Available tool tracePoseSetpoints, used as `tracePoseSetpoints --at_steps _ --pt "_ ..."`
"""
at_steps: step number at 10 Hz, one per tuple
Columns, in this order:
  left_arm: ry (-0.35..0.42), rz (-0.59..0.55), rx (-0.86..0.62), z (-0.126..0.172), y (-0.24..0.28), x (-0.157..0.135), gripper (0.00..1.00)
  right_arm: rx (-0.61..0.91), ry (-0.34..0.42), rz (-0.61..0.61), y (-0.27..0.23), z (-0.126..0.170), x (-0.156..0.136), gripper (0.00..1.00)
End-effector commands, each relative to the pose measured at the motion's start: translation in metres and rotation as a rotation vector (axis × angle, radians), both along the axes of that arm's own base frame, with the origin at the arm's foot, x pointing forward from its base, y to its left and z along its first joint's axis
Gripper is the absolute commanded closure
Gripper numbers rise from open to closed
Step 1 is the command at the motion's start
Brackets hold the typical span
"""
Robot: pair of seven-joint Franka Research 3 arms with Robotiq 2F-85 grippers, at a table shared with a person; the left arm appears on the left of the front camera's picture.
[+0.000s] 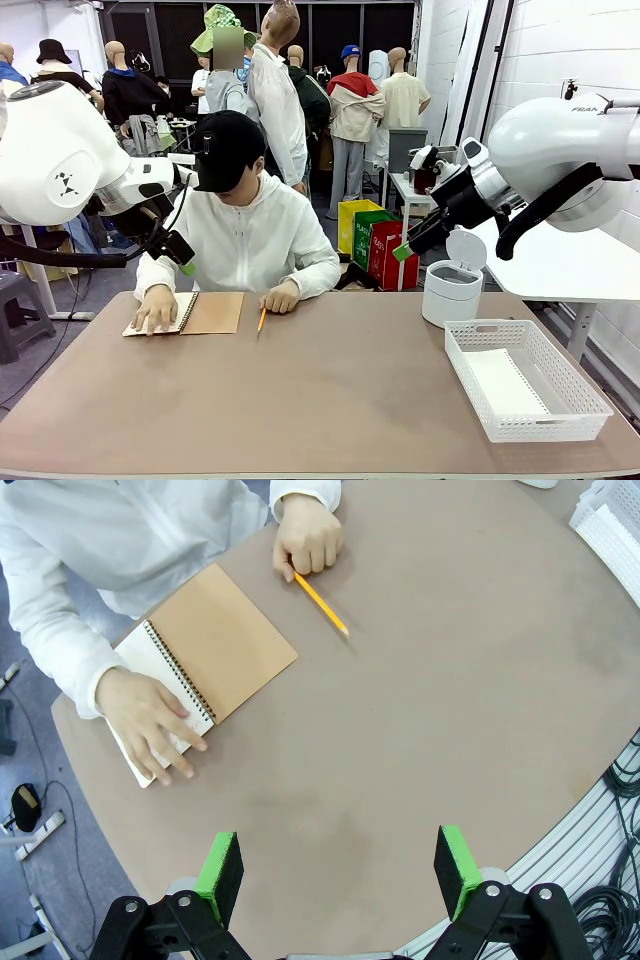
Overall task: Sort the paper based on its condition.
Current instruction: If a person hands you a paper, place it in the Organizing basket , and if it's crumpled, put it in the Trash can.
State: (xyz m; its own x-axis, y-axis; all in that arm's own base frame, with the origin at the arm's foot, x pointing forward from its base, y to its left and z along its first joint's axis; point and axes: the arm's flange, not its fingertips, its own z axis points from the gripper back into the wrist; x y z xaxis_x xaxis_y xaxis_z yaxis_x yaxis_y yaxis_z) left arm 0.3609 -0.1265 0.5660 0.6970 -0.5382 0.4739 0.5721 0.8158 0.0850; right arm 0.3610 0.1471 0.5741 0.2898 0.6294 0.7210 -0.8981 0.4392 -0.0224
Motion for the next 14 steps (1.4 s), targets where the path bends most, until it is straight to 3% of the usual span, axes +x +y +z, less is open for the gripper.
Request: tracePoseSetpoints --at_steps 1,14 --pt "-0.001 -0.002 -0.006 0.0009 0.0007 -0.0003 0.00 -0.002 0.003 0.002 0.0010 0.0005 0.0000 0.00" --pt "-0.001 -0.002 -0.006 0.0009 0.0007 -0.0003 0.00 -0.002 0.003 0.002 0.0010 0.0005 0.0000 0.00"
